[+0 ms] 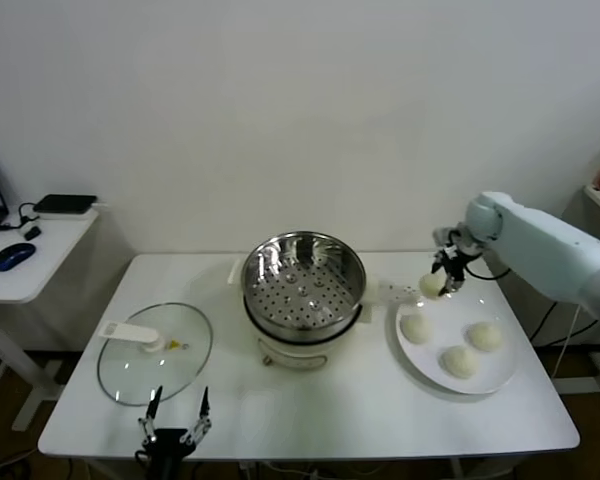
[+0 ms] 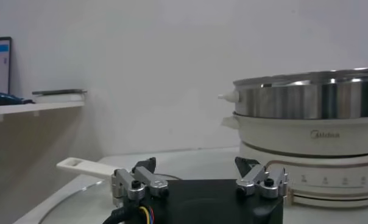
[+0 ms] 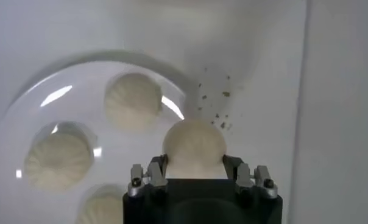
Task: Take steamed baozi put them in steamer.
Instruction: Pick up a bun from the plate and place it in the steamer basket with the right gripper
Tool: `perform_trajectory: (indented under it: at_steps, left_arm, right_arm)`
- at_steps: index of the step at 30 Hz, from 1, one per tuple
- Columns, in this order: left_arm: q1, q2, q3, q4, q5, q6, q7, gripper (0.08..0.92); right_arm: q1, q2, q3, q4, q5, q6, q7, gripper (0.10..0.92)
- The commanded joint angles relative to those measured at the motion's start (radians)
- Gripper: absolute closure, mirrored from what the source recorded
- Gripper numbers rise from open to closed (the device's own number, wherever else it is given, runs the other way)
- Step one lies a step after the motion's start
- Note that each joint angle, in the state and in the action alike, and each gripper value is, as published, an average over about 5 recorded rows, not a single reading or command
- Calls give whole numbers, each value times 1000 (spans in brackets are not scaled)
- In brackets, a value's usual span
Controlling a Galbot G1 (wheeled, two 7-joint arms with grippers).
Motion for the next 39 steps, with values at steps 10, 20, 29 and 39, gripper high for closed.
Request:
perform_trajectory:
  at_steps: [10, 20, 29, 39]
  left_arm:
    - [1, -5, 8, -6, 1, -7, -3, 177]
    - [-2, -4, 9, -9, -4, -5, -6, 177]
    - [-9, -4, 5, 1, -8, -8, -6, 177]
    - [-17, -7, 9, 16, -6, -10, -6, 177]
  right_arm:
    - [386, 148, -219, 312, 168, 201, 78, 397]
    - [271, 418, -232, 39, -18, 617, 173, 397]
    - [88, 537, -116, -257, -277, 829, 200, 390]
    - [-20, 554, -46, -324, -388, 889, 204, 389]
